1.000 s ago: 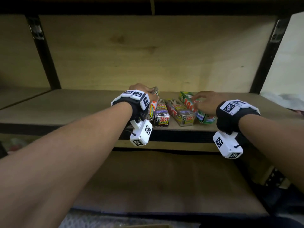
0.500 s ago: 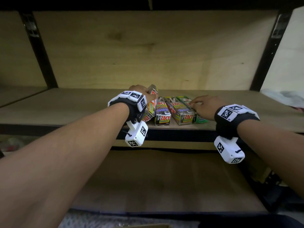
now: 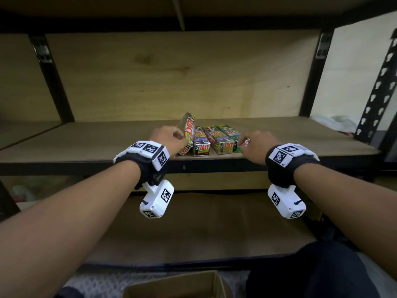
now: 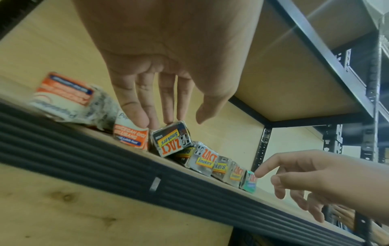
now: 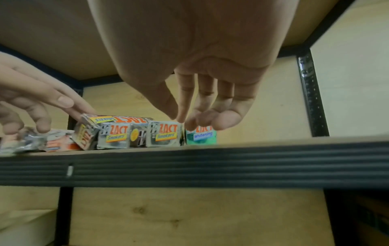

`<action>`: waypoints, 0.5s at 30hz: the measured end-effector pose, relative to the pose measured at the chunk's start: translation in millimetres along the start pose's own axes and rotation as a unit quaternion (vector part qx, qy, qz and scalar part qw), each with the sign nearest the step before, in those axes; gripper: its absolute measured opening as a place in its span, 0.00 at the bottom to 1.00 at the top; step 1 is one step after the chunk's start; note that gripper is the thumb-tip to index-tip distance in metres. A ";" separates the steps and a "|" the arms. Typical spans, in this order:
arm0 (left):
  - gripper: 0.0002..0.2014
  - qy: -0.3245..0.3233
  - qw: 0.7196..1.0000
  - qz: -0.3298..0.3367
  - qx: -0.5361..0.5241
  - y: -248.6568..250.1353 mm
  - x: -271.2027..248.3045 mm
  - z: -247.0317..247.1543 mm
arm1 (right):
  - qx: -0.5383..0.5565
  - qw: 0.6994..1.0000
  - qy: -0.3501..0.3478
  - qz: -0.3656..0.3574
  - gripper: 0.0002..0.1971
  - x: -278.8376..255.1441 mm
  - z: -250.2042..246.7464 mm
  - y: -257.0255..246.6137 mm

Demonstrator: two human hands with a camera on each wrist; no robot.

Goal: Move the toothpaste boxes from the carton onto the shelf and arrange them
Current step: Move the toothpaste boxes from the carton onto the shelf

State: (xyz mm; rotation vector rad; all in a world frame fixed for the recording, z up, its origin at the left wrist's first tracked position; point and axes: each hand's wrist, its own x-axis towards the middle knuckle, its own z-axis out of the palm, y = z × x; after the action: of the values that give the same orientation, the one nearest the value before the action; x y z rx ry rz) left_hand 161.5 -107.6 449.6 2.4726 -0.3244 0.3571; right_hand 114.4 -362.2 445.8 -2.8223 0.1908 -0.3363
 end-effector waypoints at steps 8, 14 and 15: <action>0.07 -0.065 0.998 -0.007 -0.024 -22.4 -60.8 13.9 | 0.062 0.992 -0.103 -0.039 0.05 -53.7 59.4 -8.6; 0.07 -0.218 0.973 -0.073 -0.028 -57.2 -101.7 54.3 | 0.054 0.979 -0.185 -0.063 0.08 -85.0 120.0 -17.1; 0.07 -0.242 0.966 -0.083 -0.024 -63.8 -107.1 62.1 | 0.058 0.976 -0.203 -0.061 0.07 -88.0 131.9 -18.4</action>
State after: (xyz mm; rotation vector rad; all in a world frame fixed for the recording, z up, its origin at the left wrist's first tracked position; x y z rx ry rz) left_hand 92.5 -79.5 332.0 2.4906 -0.3148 -0.3289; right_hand 64.1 -294.6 310.2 -2.7198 -0.0877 0.2006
